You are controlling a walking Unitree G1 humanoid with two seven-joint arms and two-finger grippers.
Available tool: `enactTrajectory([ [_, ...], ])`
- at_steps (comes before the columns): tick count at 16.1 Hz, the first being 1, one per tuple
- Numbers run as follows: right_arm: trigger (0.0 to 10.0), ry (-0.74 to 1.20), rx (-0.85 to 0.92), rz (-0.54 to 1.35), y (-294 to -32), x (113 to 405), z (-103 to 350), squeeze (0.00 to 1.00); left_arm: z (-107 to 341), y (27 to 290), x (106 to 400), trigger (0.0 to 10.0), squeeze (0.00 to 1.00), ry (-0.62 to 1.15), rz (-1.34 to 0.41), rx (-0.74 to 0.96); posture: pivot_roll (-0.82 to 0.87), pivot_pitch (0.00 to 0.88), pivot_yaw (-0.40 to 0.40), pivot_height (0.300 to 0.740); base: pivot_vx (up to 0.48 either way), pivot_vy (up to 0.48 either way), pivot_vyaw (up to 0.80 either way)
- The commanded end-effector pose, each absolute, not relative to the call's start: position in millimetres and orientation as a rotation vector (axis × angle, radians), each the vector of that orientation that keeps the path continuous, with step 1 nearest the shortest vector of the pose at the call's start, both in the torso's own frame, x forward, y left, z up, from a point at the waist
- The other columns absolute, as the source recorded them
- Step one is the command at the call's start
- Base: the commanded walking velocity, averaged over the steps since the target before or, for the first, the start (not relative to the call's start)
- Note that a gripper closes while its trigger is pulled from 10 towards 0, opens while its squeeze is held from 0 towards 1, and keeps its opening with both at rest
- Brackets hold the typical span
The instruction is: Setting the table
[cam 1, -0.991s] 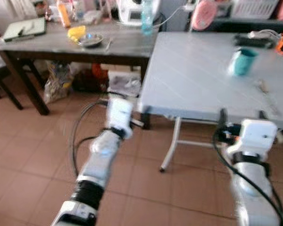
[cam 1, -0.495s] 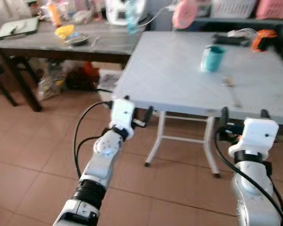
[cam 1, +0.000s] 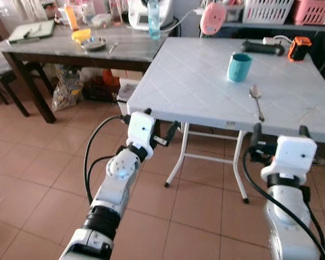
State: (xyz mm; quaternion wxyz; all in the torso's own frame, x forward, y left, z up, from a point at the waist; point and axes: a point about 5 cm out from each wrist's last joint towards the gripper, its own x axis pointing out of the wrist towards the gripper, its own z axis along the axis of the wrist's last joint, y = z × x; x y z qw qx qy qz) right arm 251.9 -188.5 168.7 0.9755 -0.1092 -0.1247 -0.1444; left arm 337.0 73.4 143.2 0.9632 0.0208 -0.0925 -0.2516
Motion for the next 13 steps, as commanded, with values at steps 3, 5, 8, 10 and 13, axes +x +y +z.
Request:
enactTrajectory([
  [3,10.0,-0.26,-0.232,-0.298,-188.4,251.5,171.2,0.0,144.4,76.0,335.9,10.0,0.0,-0.196,-0.522,0.042,0.05,0.052,0.049,0.74,0.42,0.0,0.0],
  [5,10.0,-0.259,-0.237,-0.311,-190.0,251.4,170.9,0.0,144.0,75.6,335.5,10.0,0.0,-0.192,-0.532,0.036,0.05,0.053,0.049,0.74,0.441,0.0,0.0],
  [8,10.0,-0.254,-0.213,-0.294,-187.6,251.3,169.9,0.0,143.2,74.9,334.9,10.0,0.0,-0.19,-0.539,0.036,0.05,0.054,0.049,0.74,0.449,0.0,0.0],
  [10,10.0,-0.252,-0.21,-0.291,-186.7,251.4,169.6,0.0,142.8,74.6,334.6,10.0,0.0,-0.187,-0.542,0.036,0.05,0.056,0.05,0.74,0.45,0.0,0.0],
  [13,10.0,-0.248,-0.208,-0.293,-186.9,251.8,168.8,0.0,141.4,73.6,333.9,10.0,0.0,-0.181,-0.551,0.035,0.05,0.055,0.047,0.74,0.45,0.0,0.0],
])
